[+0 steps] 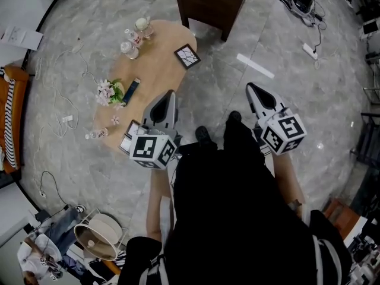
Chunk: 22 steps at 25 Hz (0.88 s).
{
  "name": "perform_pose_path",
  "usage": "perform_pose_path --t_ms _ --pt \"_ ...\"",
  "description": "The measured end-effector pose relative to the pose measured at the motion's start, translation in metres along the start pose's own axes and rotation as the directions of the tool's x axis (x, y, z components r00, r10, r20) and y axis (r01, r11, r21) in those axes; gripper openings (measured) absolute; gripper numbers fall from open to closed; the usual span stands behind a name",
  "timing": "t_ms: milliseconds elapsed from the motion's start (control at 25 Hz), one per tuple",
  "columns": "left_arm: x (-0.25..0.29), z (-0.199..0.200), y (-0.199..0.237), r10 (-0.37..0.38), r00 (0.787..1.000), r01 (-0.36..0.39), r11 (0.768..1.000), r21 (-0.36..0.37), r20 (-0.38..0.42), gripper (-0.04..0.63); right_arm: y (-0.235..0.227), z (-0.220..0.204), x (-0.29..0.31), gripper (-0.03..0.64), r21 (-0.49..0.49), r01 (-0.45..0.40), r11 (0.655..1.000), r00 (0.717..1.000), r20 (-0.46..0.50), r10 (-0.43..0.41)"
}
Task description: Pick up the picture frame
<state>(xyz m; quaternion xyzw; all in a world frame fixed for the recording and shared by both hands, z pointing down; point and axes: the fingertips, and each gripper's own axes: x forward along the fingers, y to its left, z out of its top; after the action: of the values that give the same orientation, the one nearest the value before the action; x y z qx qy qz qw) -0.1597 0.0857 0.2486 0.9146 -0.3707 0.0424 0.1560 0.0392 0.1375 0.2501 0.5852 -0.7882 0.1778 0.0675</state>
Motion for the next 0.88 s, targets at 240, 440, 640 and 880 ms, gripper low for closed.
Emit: perform_pose_path --t_ms 240,440,640,880 --pt "0.024 0.005 0.015 0.018 1.0 -0.018 1.0 -0.002 -0.008 0.013 -0.019 0.004 0.032 0.014 0.009 -0.026 1.0 0.999 -0.025 0.026" --pt "0.044 0.019 0.036 0.092 0.996 -0.092 0.996 -0.011 -0.004 0.012 -0.035 0.021 0.075 0.014 0.0 -0.095 0.996 0.995 -0.033 0.095" --pt "0.078 0.037 0.051 0.169 0.986 -0.169 0.986 0.004 0.001 0.012 -0.065 0.047 0.124 0.014 -0.016 -0.173 0.985 0.984 -0.036 0.173" --pt "0.126 0.066 0.053 0.25 0.968 -0.251 0.968 0.025 0.028 0.012 -0.111 0.071 0.171 0.014 -0.031 -0.275 0.961 0.96 -0.068 0.272"
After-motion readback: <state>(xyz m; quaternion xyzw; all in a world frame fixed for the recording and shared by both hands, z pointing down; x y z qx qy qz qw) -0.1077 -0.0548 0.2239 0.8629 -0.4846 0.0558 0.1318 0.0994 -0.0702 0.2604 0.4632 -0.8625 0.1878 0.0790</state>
